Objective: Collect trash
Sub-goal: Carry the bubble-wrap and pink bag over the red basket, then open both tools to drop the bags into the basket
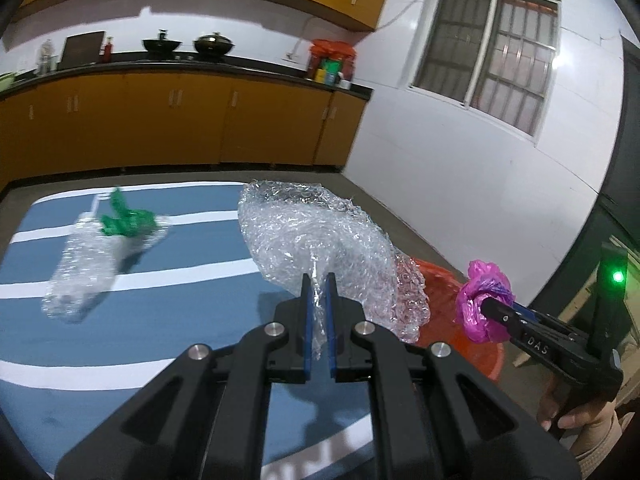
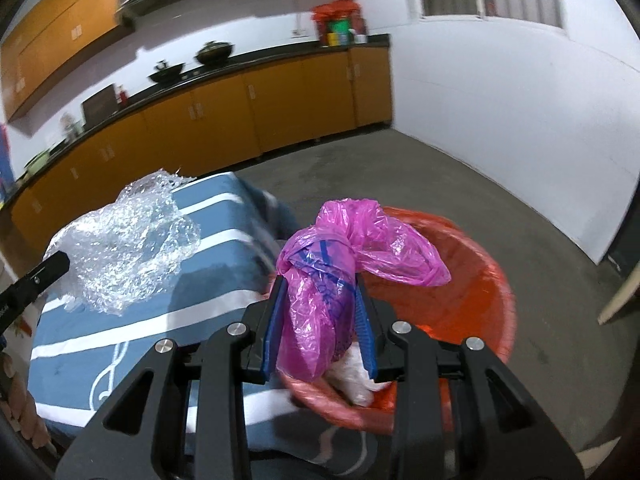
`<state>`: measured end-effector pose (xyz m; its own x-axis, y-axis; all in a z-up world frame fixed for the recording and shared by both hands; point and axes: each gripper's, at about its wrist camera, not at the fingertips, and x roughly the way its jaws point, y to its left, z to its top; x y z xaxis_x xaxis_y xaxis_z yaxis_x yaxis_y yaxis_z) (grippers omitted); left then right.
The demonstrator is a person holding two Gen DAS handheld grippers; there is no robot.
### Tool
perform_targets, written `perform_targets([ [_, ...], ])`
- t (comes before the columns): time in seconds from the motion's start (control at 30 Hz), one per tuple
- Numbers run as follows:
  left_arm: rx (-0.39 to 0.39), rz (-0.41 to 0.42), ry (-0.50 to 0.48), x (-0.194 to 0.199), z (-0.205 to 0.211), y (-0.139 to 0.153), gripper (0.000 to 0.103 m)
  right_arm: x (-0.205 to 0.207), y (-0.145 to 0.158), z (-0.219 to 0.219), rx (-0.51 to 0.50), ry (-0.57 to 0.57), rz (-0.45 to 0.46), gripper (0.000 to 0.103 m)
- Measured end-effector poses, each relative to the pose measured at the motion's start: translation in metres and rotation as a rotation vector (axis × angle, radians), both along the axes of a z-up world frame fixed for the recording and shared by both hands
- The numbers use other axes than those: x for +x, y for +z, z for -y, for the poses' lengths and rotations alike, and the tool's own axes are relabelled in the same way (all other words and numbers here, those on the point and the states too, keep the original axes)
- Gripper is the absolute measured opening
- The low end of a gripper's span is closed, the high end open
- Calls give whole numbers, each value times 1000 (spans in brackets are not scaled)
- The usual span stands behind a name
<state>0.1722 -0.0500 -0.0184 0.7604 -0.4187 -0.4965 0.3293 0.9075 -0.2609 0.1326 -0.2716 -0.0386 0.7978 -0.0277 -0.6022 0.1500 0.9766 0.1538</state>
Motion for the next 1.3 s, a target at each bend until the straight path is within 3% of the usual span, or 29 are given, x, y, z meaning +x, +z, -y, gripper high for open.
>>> perform_targets([
  [0.27, -4, -13, -98, 9, 49, -6, 7, -10, -3, 35, 24, -82, -4, 33],
  [0.6, -3, -51, -181, 24, 94, -19, 7, -8, -5, 48, 39, -127, -8, 33],
  [1.3, 11, -110, -267, 48, 125, -48, 7, -7, -6, 72, 70, -179, 20, 33],
])
